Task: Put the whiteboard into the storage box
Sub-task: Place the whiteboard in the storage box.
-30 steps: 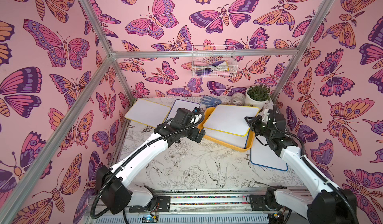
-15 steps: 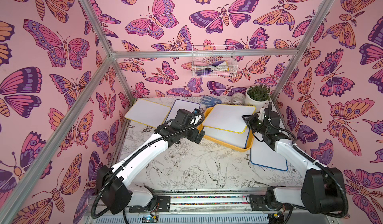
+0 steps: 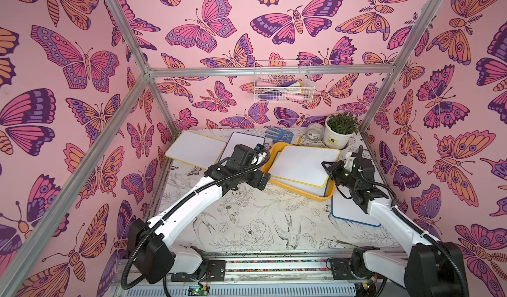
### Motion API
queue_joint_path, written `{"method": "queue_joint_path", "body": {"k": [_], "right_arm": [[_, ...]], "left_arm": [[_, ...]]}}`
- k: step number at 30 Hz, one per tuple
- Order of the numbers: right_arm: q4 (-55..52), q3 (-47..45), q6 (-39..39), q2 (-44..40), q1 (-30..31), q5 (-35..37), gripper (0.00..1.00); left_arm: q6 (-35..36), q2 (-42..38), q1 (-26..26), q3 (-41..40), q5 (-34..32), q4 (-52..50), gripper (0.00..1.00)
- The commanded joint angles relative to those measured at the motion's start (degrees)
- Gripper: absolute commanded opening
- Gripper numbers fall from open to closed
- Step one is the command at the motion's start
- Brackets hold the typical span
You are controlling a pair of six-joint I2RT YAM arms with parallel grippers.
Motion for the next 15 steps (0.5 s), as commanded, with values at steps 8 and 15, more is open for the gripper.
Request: {"method": "queue_joint_path", "body": {"k": [8,15], "right_arm": [[7.7,0.2,0.0,4.9,-0.3,-2.3,0.00],[8.5,2.3,-0.7,12.4,-0.1,-4.5,0.16]], "left_arm": [[-0.7,1.1,0.5,-0.8,0.0,1.1,1.00],[-1.4,2.2,1.6,-0.5,-0.6,0.8,0.99]]}}
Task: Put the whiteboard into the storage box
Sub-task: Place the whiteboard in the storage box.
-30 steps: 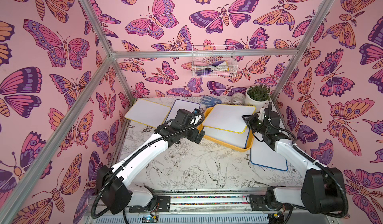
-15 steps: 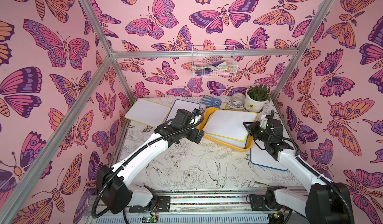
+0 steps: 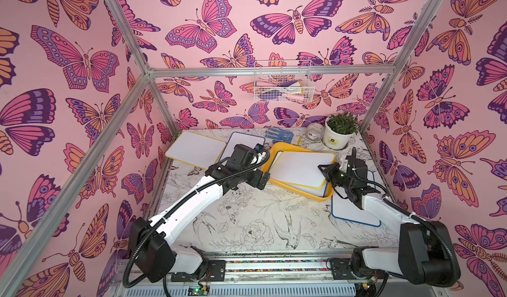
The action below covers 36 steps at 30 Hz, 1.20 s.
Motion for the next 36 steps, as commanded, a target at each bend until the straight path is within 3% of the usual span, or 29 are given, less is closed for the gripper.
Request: {"method": "queue_joint_path", "body": {"k": [1,7,13,21,29,36], "right_arm": [[2.5,2.9,-1.2,3.3,0.2,-2.3,0.19],[-0.2,5.0,-1.9,7.8,0.2,-3.6,0.42],[-10.2,7.8,-6.1,7.8,0.2,-1.9,0.60],[-29.8,12.9,-15.5,5.1,0.3,6.9,0.81],[-41.6,17.4,-23.0,0.9,0.6,17.8,0.86],[-39.8,15.2,-24.5,-7.2,6.9,29.3,0.85]], "left_arm": [[-1.0,1.3,1.0,-0.4,-0.3,0.7,1.00],[-1.2,2.4,2.6,-0.3,-1.0,0.4,1.00],[-1.8,3.5,4.3,0.0,-1.9,-0.1,1.00],[-2.7,5.0,5.7,0.4,-2.7,-0.6,1.00],[-4.0,6.6,6.0,1.0,-4.7,-1.5,1.00],[-7.1,9.2,8.9,1.4,-4.9,-1.8,1.00]]}}
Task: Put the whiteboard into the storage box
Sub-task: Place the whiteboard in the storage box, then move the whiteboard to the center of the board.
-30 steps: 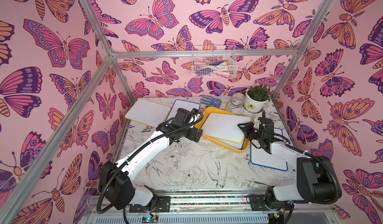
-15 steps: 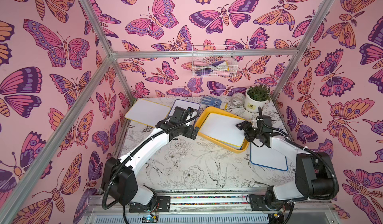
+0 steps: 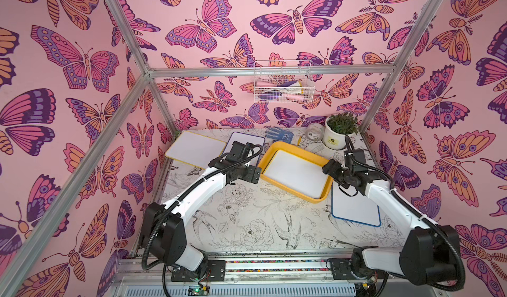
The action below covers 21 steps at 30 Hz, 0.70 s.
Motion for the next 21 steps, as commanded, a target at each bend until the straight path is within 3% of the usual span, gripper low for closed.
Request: {"method": "queue_joint_path", "body": {"k": [1,8,12,21], "right_arm": [[1.6,-1.7,-2.5,-4.8,4.9,8.6,0.85],[11.3,-6.4,-5.4,-8.7,17.7,14.0,0.85],[13.8,-7.2,-7.6,-7.6,23.8,14.9,0.85],[16.0,-9.7,-8.6,-7.0,27.3,12.3,0.85]], "left_arm": [[-3.3,2.0,2.5,1.0,-0.2,-1.1,1.00],[-9.9,11.4,9.0,4.2,6.6,0.0,0.98],[-11.3,16.0,11.0,7.8,6.4,-0.4,0.97],[-16.1,26.2,12.7,14.7,6.4,-0.2,0.95]]}}
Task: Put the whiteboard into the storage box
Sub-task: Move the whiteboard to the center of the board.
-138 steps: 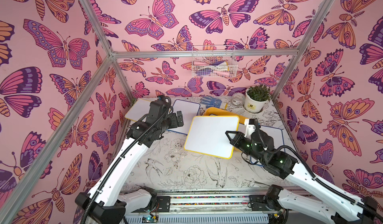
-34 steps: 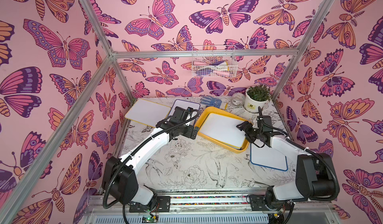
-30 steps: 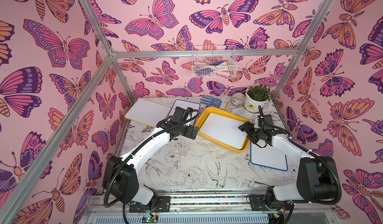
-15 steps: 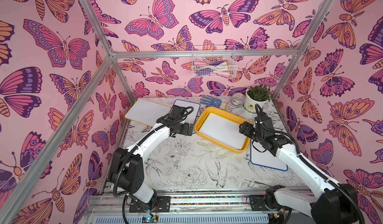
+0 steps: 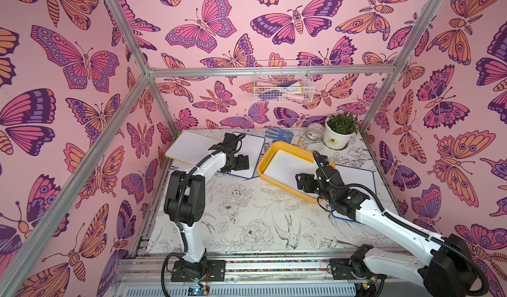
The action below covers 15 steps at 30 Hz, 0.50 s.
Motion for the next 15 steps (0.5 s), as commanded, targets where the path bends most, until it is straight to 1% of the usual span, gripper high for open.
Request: {"method": "queue_joint_path", "body": {"k": [1,8,15], "right_arm": [[1.6,-0.3,-2.4,-0.2,0.5,-0.5,0.85],[-0.2,-0.2,-3.8,-1.5,0.5,-1.7,0.85],[-0.9,-0.3,-4.7,-2.9,0.5,-1.4,0.84]], "left_arm": [[-3.5,4.1,0.4,2.6,1.1,-0.4,0.95],[-5.6,8.5,0.6,5.0,-0.7,-0.5,0.95],[-8.2,8.0,0.8,0.2,0.0,-0.5,0.95]]}}
